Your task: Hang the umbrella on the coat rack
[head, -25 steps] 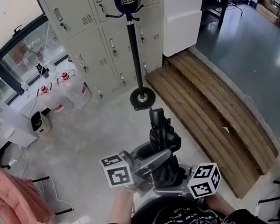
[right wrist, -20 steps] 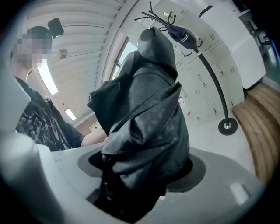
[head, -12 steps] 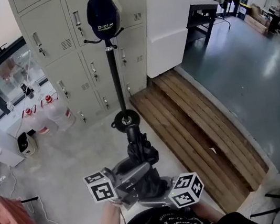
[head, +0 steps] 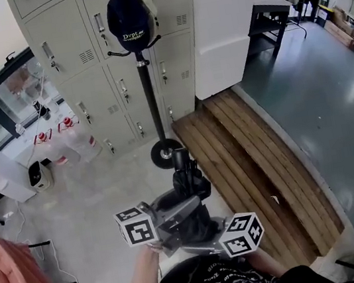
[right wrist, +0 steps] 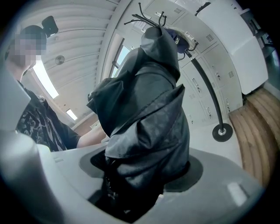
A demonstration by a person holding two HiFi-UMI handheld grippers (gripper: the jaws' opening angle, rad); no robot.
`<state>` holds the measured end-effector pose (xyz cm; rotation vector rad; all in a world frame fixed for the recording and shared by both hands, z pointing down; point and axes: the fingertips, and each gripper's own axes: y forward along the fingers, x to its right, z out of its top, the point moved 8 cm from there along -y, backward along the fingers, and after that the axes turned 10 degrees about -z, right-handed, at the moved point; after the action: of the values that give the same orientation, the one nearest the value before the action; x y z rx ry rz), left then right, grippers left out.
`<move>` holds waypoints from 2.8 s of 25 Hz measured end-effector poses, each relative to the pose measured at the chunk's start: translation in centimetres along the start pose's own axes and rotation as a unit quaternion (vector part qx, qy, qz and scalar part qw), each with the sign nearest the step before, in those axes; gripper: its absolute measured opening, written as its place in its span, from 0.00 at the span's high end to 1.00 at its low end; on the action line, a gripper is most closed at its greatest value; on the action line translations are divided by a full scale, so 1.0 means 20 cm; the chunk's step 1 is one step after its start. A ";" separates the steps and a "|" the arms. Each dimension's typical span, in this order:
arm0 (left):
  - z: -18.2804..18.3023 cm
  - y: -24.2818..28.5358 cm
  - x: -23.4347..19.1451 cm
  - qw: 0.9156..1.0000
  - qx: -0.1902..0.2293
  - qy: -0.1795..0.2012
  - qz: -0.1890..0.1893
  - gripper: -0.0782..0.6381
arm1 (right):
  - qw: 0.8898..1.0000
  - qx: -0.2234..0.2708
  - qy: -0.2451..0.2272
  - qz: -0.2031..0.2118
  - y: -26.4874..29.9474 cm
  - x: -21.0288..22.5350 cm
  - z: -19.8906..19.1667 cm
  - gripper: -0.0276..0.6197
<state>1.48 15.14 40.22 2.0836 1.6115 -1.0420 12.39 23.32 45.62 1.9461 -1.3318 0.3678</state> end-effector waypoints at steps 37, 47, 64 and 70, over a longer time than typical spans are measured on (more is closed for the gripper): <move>0.64 0.27 -0.52 0.998 -0.012 0.063 0.004 0.51 | 0.999 0.019 -0.042 -0.008 0.20 0.54 0.68 0.46; 0.92 0.27 -0.77 0.998 -0.040 0.051 -0.015 0.51 | 0.999 0.038 -0.017 -0.022 0.39 0.68 0.95 0.46; 1.23 0.22 -1.07 0.993 -0.089 0.052 -0.061 0.51 | 0.994 0.083 0.001 -0.064 0.69 0.82 1.22 0.46; 1.28 0.20 -1.15 0.991 -0.101 0.050 -0.073 0.51 | 0.992 0.096 0.009 -0.077 0.76 0.85 1.26 0.46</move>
<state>-6.23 -18.52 37.89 1.9355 1.8592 -0.7888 1.82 -8.93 44.67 2.1843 -1.1609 0.4511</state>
